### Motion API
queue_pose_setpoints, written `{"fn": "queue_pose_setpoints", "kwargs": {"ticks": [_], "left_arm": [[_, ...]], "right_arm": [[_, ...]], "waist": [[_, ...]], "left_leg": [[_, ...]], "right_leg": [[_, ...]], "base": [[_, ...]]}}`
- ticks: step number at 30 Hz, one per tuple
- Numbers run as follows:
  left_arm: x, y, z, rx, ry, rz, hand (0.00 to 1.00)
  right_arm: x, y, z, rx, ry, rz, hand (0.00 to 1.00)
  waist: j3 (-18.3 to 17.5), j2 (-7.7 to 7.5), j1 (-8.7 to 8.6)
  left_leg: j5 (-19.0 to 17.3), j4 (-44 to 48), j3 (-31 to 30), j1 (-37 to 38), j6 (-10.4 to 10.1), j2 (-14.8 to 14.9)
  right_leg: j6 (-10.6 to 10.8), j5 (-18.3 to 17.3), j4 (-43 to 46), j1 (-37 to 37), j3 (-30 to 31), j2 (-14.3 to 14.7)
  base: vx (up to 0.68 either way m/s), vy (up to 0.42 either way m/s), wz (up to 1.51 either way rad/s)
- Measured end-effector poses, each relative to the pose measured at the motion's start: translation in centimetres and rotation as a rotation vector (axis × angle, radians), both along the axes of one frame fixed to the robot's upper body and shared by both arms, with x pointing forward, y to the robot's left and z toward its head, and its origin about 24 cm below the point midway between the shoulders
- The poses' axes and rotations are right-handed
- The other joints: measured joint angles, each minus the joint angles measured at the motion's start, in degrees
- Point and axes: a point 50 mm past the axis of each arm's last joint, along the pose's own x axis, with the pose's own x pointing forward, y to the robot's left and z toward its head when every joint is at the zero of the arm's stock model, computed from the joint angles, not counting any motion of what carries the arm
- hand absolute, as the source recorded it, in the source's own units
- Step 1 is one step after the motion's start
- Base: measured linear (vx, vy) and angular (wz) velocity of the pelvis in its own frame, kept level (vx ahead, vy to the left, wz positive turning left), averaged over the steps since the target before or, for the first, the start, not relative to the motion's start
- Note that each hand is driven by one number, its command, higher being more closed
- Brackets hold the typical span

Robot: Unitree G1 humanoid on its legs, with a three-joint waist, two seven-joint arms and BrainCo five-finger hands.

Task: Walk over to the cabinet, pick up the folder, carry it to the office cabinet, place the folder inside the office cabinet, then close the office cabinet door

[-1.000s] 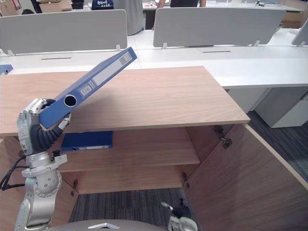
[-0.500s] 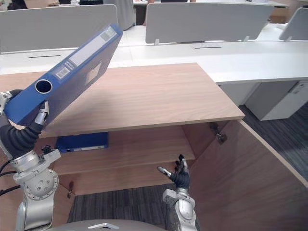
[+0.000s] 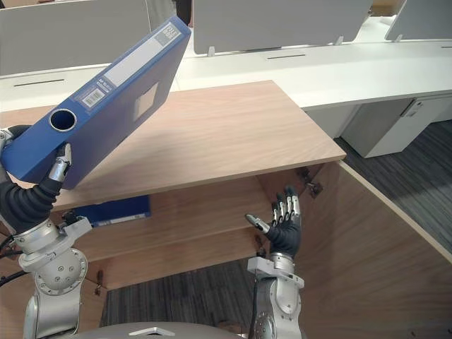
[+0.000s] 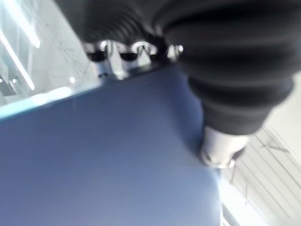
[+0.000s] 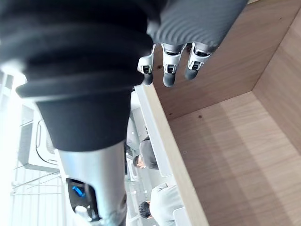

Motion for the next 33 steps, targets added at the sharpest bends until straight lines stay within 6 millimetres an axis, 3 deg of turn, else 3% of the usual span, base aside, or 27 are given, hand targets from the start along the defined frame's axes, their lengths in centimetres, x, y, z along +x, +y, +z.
{"fn": "queue_pose_setpoints", "kwargs": {"ticks": [8,15,28,33], "left_arm": [[0.1,-1.0,0.7,-0.047,-0.058,-0.099,1.0],[0.1,-1.8,2.3,-0.126,-0.211,-0.185,1.0],[0.0,-2.5,2.9,-0.18,-0.295,-0.252,1.0],[-0.1,-2.9,3.1,-0.21,-0.314,-0.311,1.0]], "right_arm": [[0.0,0.4,3.6,0.003,-0.197,0.008,0.0],[1.4,1.2,6.8,0.023,-0.391,0.019,0.0],[1.2,2.1,10.3,0.003,-0.582,0.001,0.0],[1.4,2.8,10.8,0.011,-0.611,0.041,0.0]], "waist": [[0.1,0.09,-0.11],[0.0,0.08,-0.36],[-0.2,0.18,-0.86],[-1.3,0.11,-0.9]], "left_leg": [[0.0,0.2,0.2,-0.3,0.0,-0.2],[-0.2,1.2,0.2,-1.3,0.3,-0.2],[-0.1,1.4,-0.2,-1.4,0.3,-0.5],[0.0,1.0,-0.3,-1.4,0.6,-0.7]], "right_leg": [[0.1,0.6,0.0,-0.5,0.7,-0.1],[0.1,1.2,0.0,-1.1,0.8,-0.2],[0.2,1.4,-0.1,-0.5,0.4,-0.7],[0.2,1.4,-0.2,-0.5,0.3,-0.8]], "base": [[-0.04,-0.018,-0.04],[-0.04,-0.022,0.0],[-0.03,-0.013,0.01],[-0.02,-0.007,0.01]]}}
